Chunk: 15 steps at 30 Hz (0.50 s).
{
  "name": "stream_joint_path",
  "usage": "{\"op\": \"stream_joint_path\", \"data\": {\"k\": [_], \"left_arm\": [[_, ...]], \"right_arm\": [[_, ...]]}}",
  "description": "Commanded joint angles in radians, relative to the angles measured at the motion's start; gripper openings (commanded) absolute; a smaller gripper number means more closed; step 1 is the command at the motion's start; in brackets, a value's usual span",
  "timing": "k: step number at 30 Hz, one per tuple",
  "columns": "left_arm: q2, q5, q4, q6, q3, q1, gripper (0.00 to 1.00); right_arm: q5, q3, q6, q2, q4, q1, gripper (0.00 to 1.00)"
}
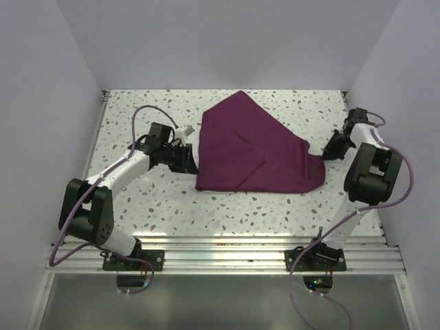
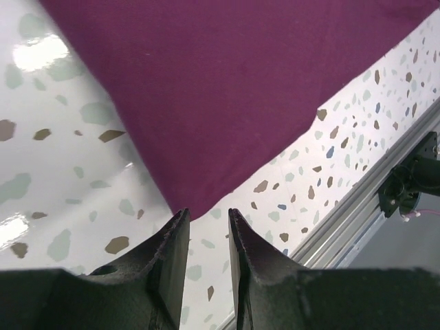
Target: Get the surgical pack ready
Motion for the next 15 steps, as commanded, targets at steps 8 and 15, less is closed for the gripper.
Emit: {"op": "stream_joint_path", "data": {"k": [8,15], "left_arm": [[0.003,-0.065,-0.047,-0.038,0.032,0.145,0.33],[0.109,-0.036,0.014,-0.081,0.041,0.146,0.32]], "right_arm": [[-0.057,0.431,0.137,-0.115,-0.289,0.367,0.0],[-0.101,0.52,0.206,-0.081,-0.263,0.595,0.0]]}}
